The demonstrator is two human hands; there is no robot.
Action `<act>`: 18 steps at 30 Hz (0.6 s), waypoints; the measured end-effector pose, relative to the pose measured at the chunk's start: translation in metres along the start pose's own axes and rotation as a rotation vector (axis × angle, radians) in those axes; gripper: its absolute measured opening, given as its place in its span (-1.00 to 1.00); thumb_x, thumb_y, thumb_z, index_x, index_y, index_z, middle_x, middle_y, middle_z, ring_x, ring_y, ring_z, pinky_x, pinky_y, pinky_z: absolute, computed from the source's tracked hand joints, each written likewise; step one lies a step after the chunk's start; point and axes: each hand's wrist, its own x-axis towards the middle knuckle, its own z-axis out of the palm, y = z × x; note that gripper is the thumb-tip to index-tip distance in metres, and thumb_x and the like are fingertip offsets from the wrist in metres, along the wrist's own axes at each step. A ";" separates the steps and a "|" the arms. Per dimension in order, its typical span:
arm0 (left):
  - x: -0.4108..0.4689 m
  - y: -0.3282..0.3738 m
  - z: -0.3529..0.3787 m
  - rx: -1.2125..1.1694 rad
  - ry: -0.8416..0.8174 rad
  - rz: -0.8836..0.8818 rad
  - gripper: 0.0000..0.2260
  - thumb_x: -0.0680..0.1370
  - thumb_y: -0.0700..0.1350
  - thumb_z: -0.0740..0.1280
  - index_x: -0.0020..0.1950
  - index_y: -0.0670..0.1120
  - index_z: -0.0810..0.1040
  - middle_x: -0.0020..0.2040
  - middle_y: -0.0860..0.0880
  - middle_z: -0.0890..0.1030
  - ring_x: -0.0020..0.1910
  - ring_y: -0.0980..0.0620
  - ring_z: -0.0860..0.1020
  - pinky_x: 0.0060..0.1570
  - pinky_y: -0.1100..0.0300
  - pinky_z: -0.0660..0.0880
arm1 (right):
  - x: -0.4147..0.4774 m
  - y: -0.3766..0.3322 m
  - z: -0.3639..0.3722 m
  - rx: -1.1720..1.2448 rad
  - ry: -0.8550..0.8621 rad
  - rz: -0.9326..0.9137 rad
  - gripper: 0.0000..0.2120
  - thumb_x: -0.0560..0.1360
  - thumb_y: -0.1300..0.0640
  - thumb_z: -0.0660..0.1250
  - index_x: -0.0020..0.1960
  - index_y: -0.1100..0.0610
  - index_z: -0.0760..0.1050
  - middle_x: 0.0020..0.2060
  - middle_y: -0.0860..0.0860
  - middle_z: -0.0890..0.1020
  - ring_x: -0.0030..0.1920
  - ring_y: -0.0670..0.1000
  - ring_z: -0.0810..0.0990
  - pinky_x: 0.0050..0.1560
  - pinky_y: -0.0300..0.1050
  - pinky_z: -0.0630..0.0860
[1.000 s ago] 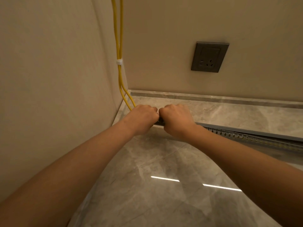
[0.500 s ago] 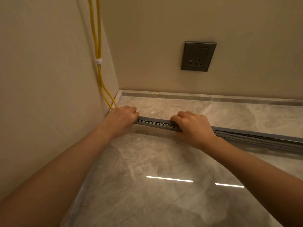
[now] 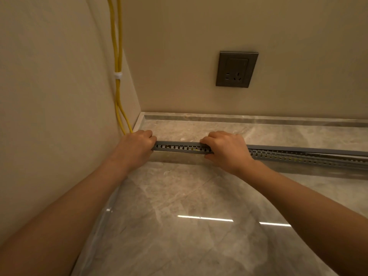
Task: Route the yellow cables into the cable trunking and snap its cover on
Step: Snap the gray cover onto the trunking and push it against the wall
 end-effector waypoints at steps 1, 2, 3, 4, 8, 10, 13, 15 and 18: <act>-0.001 0.000 0.001 0.002 0.002 -0.007 -0.86 0.54 -0.17 0.25 0.01 -0.17 0.56 -0.10 -0.13 0.56 -0.12 -0.10 0.52 -0.27 0.05 0.44 | 0.001 0.000 0.001 0.006 0.002 -0.005 -0.73 0.48 0.06 0.31 0.17 0.03 0.48 -0.01 -0.01 0.57 0.03 0.05 0.50 -0.30 -0.11 0.30; -0.001 -0.001 0.001 0.008 0.000 -0.014 -0.87 0.54 -0.17 0.25 0.01 -0.17 0.56 -0.11 -0.13 0.56 -0.12 -0.10 0.52 -0.29 0.05 0.44 | 0.002 0.001 0.001 0.016 0.007 -0.010 -0.72 0.47 0.07 0.31 0.17 0.04 0.48 -0.01 -0.01 0.57 0.03 0.05 0.50 -0.31 -0.11 0.27; -0.002 -0.001 0.002 0.019 -0.002 -0.021 -0.87 0.53 -0.18 0.25 0.00 -0.16 0.56 -0.10 -0.12 0.56 -0.12 -0.10 0.52 -0.30 0.06 0.43 | 0.003 0.001 0.002 0.028 0.015 -0.016 -0.72 0.47 0.08 0.31 0.17 0.04 0.49 -0.02 0.00 0.58 0.03 0.05 0.50 -0.31 -0.11 0.26; -0.003 0.000 0.003 0.036 -0.006 -0.027 -0.87 0.53 -0.18 0.26 0.00 -0.15 0.56 -0.10 -0.11 0.55 -0.12 -0.08 0.52 -0.32 0.07 0.42 | 0.003 0.001 0.003 0.037 0.020 -0.024 -0.72 0.46 0.09 0.31 0.18 0.05 0.49 -0.02 0.00 0.58 0.02 0.06 0.51 -0.32 -0.12 0.25; 0.005 0.013 0.005 0.036 -0.017 -0.051 -0.83 0.51 -0.06 0.26 0.04 -0.09 0.53 -0.03 -0.04 0.54 -0.05 -0.03 0.49 -0.29 0.12 0.39 | 0.003 0.002 0.009 0.076 0.053 -0.030 -0.73 0.45 0.12 0.31 0.15 0.05 0.51 -0.04 0.00 0.60 -0.01 0.06 0.53 -0.32 -0.14 0.23; 0.013 0.028 0.007 -0.033 -0.004 -0.022 -0.80 0.51 -0.06 0.27 0.09 -0.08 0.52 0.01 -0.04 0.55 0.01 -0.03 0.48 -0.24 0.10 0.42 | 0.003 0.002 0.010 0.091 0.078 -0.024 -0.76 0.45 0.13 0.31 0.12 0.05 0.53 -0.06 -0.01 0.60 -0.03 0.06 0.54 -0.33 -0.13 0.28; 0.025 0.053 0.009 -0.124 0.036 0.018 -0.74 0.52 -0.08 0.27 0.20 -0.09 0.48 0.07 -0.06 0.58 0.06 -0.05 0.50 -0.14 0.05 0.45 | 0.003 0.002 0.011 0.106 0.098 -0.026 -0.76 0.44 0.12 0.33 0.10 0.05 0.55 -0.09 -0.01 0.61 -0.06 0.06 0.55 -0.30 -0.08 0.39; 0.028 0.067 0.011 -0.164 0.065 0.039 -0.72 0.53 -0.07 0.27 0.22 -0.12 0.47 0.08 -0.07 0.60 0.06 -0.07 0.53 -0.12 0.02 0.46 | 0.003 0.002 0.011 0.127 0.099 -0.026 -0.76 0.43 0.11 0.35 0.09 0.06 0.56 -0.12 0.00 0.62 -0.09 0.07 0.56 -0.29 -0.05 0.43; 0.029 0.078 0.015 -0.219 0.106 0.053 -0.71 0.53 -0.04 0.29 0.20 -0.13 0.49 0.08 -0.08 0.63 0.03 -0.08 0.56 -0.11 0.04 0.48 | 0.002 0.002 0.012 0.151 0.093 -0.025 -0.77 0.41 0.09 0.38 0.06 0.05 0.59 -0.16 0.00 0.63 -0.12 0.08 0.58 -0.28 -0.04 0.47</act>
